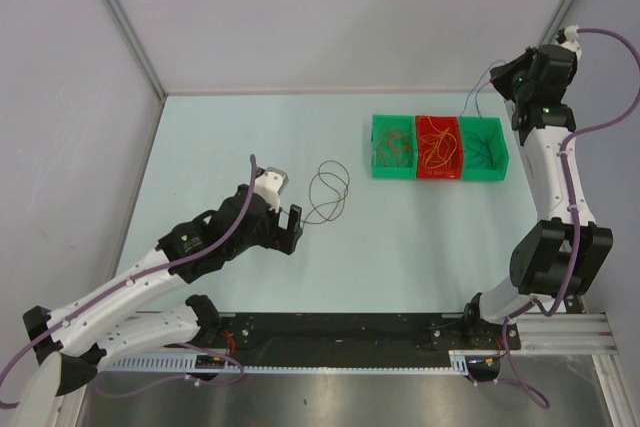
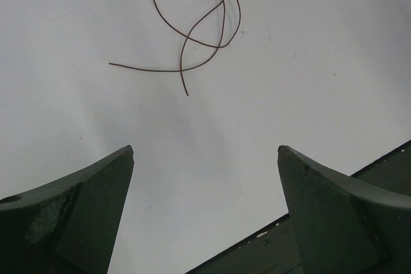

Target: Untangle the cables

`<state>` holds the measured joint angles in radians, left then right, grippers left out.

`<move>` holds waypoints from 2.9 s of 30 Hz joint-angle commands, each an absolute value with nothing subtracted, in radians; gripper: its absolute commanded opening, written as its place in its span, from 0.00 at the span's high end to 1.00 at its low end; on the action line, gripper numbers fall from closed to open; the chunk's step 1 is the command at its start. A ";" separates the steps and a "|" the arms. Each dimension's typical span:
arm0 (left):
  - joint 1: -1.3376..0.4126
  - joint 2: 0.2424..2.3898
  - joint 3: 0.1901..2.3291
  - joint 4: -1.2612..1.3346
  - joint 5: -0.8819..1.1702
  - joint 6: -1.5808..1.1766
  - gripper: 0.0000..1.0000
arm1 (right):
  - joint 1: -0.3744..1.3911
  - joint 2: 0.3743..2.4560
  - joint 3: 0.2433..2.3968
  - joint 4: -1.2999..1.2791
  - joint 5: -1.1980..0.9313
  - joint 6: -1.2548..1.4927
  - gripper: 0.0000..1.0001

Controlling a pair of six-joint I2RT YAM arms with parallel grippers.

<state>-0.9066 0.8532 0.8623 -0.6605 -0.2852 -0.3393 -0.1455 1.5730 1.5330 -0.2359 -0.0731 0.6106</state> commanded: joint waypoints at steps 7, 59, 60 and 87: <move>-0.902 0.831 0.864 -0.649 -0.301 -0.330 0.02 | -0.155 1.519 1.634 -0.229 -0.051 0.612 1.00; -0.902 0.876 0.865 -0.653 -0.314 -0.331 0.02 | -0.244 1.910 1.361 -0.075 -0.110 0.595 1.00; -0.902 0.877 0.865 -0.653 -0.314 -0.333 0.02 | -0.239 1.910 1.361 -0.074 -0.110 0.589 1.00; -0.902 1.032 0.903 -0.684 -0.394 -0.437 0.02 | -0.092 1.358 1.342 -0.422 0.061 0.514 0.21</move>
